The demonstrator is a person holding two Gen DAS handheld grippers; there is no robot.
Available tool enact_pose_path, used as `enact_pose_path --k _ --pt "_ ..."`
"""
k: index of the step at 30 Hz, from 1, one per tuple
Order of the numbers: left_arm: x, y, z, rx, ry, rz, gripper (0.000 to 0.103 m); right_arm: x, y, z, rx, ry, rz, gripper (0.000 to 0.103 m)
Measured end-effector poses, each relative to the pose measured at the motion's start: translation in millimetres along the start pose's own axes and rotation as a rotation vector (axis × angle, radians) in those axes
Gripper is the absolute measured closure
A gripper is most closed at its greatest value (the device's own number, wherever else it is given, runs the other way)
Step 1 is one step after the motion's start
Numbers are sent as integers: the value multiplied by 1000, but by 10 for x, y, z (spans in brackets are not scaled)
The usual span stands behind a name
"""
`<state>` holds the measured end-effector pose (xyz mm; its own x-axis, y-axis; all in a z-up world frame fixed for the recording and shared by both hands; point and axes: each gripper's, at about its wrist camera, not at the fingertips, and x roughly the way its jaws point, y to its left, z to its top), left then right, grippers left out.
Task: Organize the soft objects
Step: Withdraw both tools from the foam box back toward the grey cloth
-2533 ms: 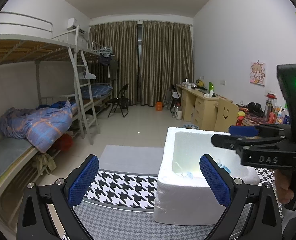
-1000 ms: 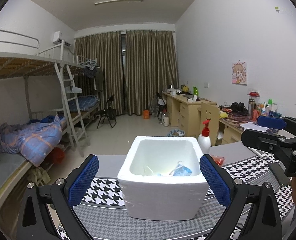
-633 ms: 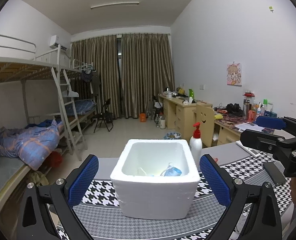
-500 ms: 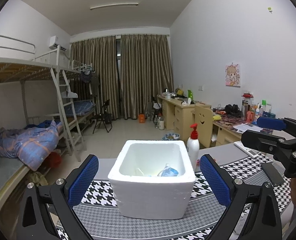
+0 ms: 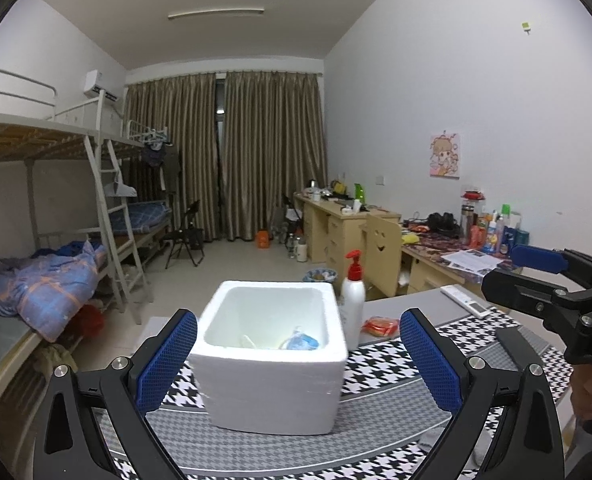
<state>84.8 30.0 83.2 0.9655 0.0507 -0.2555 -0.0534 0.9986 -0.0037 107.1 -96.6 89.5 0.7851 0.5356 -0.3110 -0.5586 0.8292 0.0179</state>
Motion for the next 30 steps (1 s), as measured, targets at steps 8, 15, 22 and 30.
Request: enact_pose_path --k 8,15,22,30 --pt "-80 -116 -25 11 1 -43 1 -162 -82 -88 25 -9 -25 6" --pt "-212 -191 -43 14 -16 -53 1 -279 -138 -163 45 -16 -31 6" --pt "-290 -276 -116 26 -10 -57 1 -397 -178 -241 66 -22 -29 6" --pt "-397 -347 -185 26 -7 -72 1 -509 -170 -343 62 -27 -38 6"
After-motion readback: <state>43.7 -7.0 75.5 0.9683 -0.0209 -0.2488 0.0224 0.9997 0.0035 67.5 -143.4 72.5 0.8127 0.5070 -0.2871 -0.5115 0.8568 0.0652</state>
